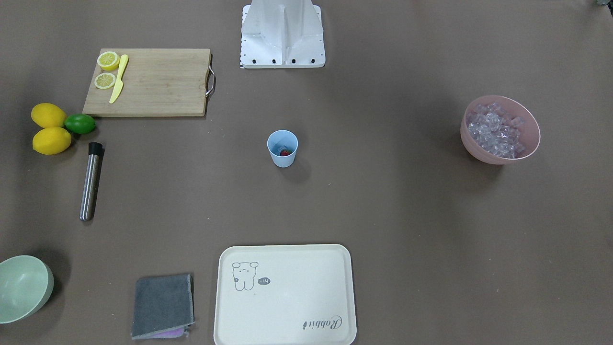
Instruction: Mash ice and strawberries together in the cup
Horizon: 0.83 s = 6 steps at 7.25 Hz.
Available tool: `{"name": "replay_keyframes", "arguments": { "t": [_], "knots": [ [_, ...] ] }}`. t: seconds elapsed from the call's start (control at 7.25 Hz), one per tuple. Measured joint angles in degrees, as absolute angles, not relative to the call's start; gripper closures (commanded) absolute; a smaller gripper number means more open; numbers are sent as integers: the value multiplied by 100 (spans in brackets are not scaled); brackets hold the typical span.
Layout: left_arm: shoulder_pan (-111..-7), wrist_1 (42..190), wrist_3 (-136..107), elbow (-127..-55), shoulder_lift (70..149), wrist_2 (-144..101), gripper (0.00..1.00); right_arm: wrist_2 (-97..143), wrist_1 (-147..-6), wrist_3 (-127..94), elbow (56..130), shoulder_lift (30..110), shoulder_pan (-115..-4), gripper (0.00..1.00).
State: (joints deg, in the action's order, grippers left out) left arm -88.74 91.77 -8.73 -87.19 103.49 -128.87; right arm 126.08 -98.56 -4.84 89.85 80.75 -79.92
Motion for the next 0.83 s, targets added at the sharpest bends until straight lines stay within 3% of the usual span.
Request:
{"name": "replay_keyframes", "arguments": {
  "t": [0.83],
  "knots": [
    [-8876,9416,-830,-8527,10212,-12897,2,12679,-9572,-484,8828,8139,-8104,1]
  ]
}}
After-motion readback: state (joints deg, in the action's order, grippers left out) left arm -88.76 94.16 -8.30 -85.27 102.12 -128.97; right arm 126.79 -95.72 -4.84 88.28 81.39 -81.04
